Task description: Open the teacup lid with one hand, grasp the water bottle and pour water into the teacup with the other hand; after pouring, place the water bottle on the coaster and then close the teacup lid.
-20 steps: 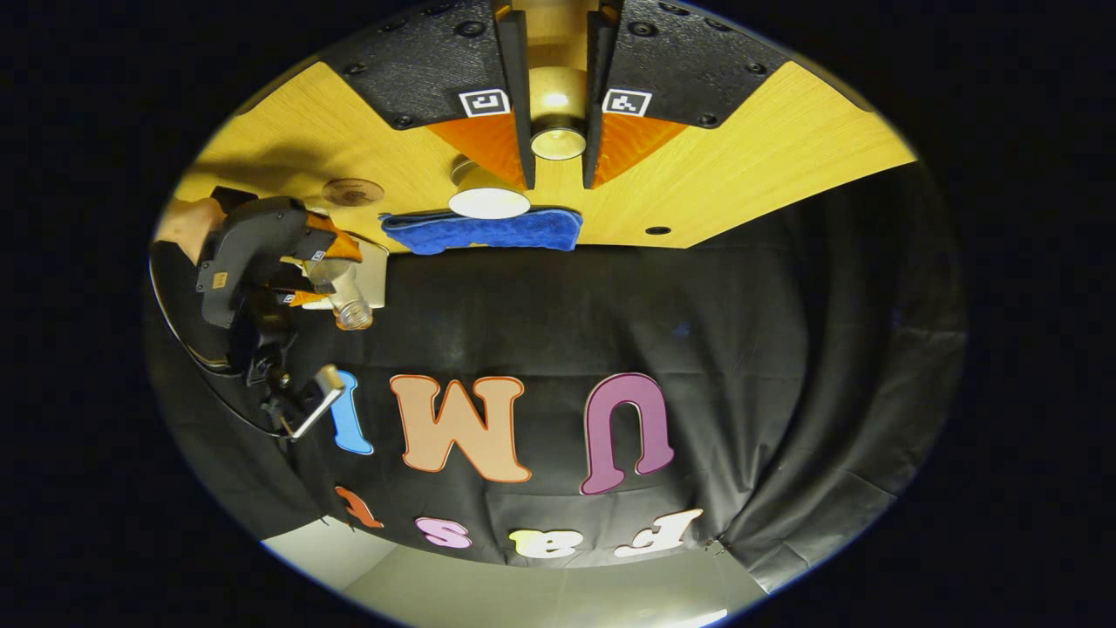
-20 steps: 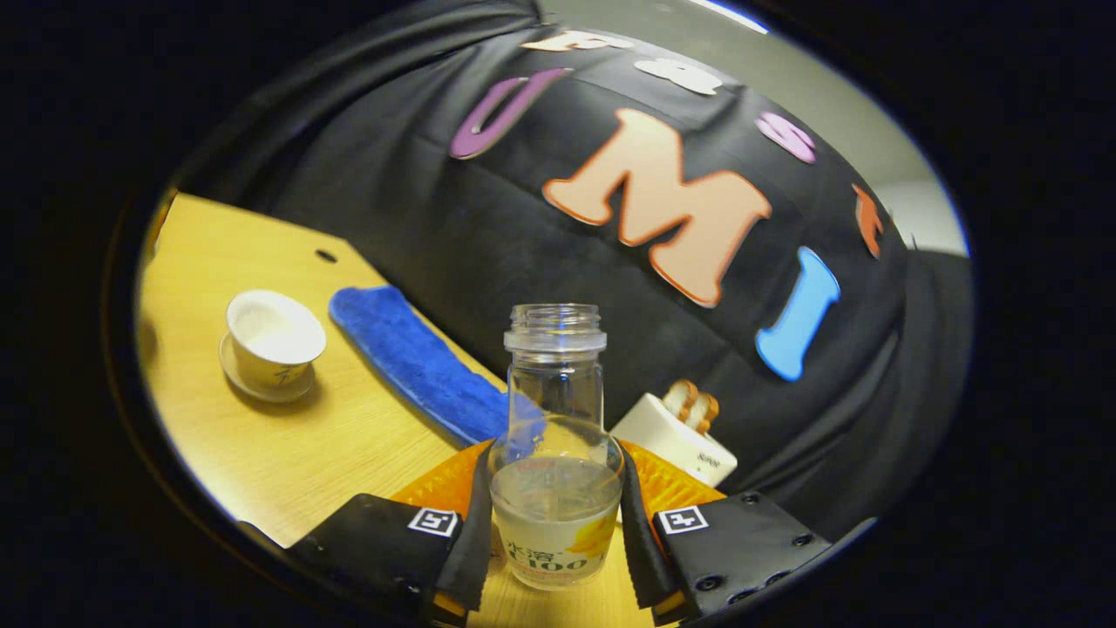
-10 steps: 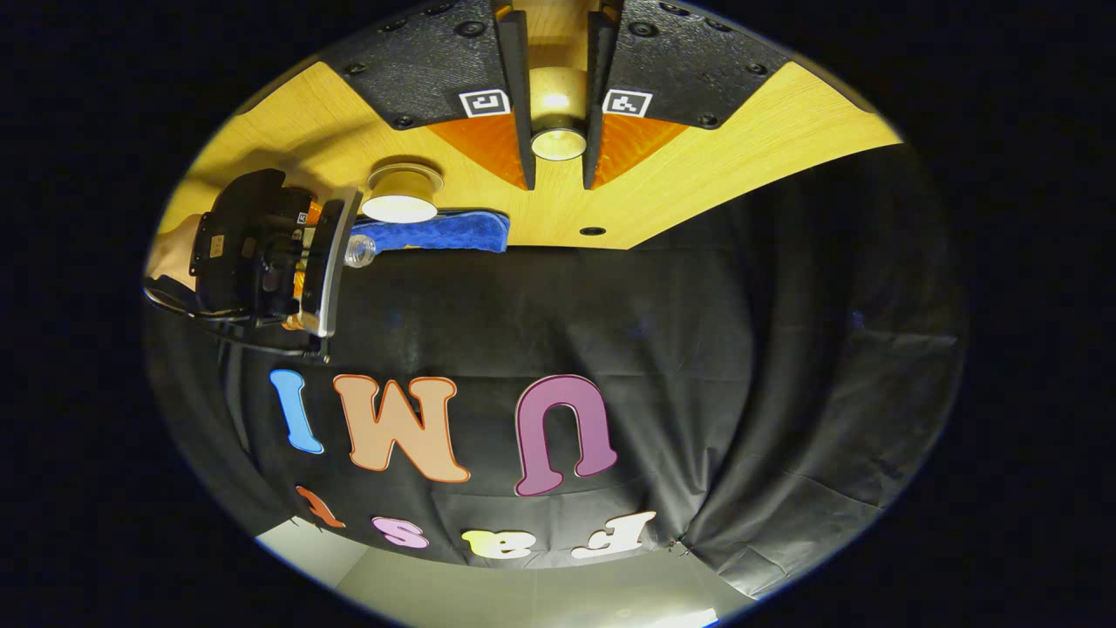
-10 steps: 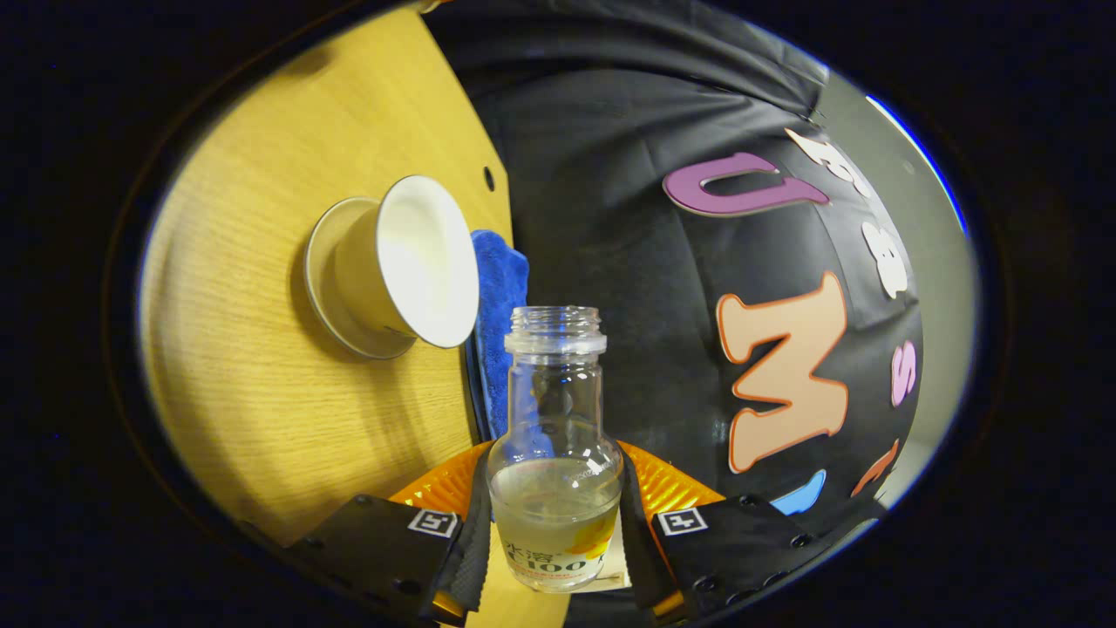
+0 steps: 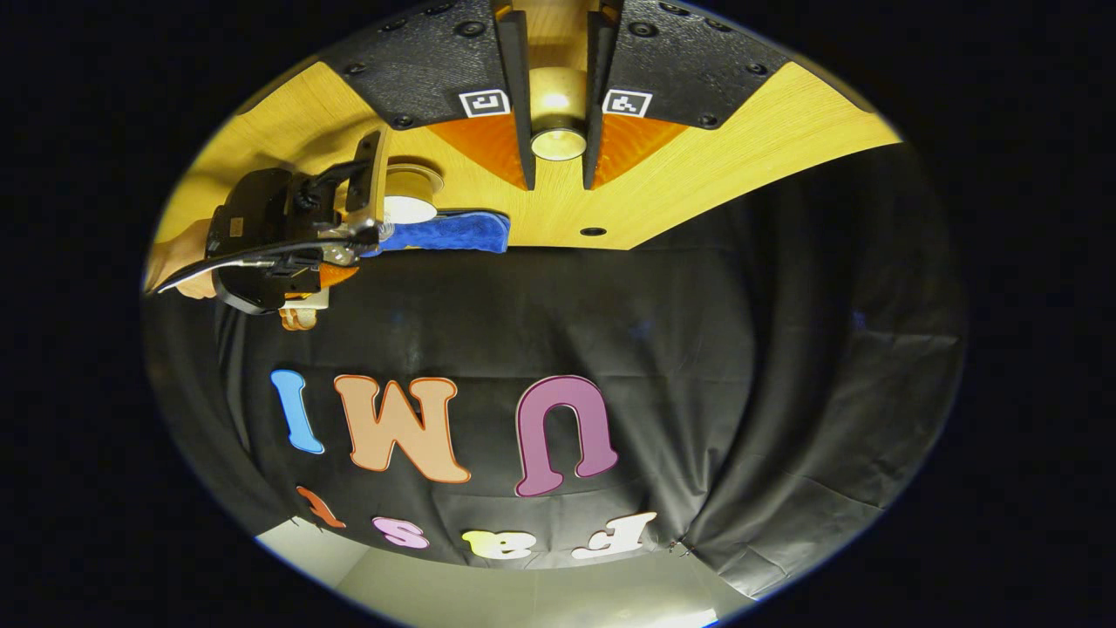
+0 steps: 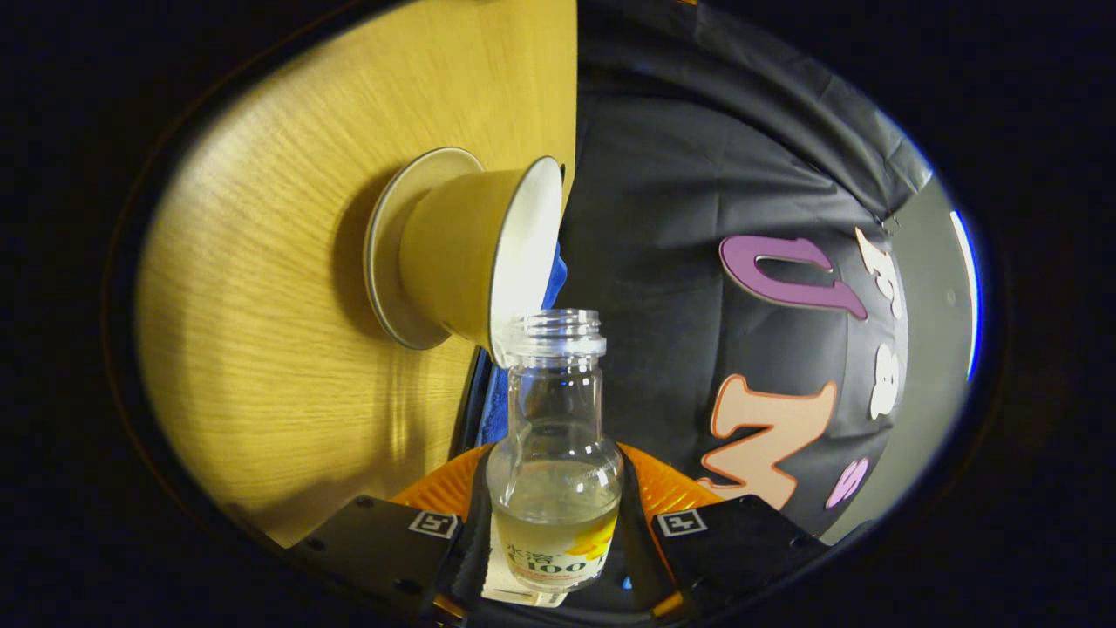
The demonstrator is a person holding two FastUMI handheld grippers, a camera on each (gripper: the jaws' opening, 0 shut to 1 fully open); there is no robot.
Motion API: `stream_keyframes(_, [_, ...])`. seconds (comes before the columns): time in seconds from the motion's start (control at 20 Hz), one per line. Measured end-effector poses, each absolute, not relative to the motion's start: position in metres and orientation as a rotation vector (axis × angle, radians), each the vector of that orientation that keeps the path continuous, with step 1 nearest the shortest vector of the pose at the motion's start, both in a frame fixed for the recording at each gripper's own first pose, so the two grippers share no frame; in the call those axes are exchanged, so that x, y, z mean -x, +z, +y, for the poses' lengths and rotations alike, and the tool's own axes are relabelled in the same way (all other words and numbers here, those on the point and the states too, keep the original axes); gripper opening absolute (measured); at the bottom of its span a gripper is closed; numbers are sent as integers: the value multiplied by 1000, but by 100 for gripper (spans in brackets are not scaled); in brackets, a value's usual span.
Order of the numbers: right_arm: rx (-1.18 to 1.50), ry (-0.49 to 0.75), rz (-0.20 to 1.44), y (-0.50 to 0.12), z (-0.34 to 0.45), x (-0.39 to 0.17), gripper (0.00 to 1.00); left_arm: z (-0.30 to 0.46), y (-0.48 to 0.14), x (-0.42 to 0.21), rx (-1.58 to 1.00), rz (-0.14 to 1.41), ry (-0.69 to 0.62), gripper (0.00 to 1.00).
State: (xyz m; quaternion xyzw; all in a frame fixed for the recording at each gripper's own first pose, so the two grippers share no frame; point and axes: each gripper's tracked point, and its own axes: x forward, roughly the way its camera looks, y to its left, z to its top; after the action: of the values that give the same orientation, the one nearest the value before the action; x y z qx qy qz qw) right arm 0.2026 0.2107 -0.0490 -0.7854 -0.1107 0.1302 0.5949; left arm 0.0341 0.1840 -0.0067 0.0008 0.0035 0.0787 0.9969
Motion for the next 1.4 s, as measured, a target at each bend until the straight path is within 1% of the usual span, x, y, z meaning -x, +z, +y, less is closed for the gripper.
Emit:
stream_keyframes(0.45, [2011,271,-388,-30,227,-202,67,184,-8,-35,0,8,158,24])
stream_keyframes(0.55, [2033,268,-406,-27,229,-202,67,183,-7,-36,0,8,158,26])
stream_keyframes(0.75, [2081,254,-457,-16,235,-200,67,184,-7,-36,1,9,158,24])
stream_keyframes(1.0, [2083,276,-453,-19,238,-198,67,184,-7,-35,1,9,157,25])
stream_keyframes(1.4, [2088,286,-461,-18,239,-195,67,185,-7,-36,1,9,157,24])
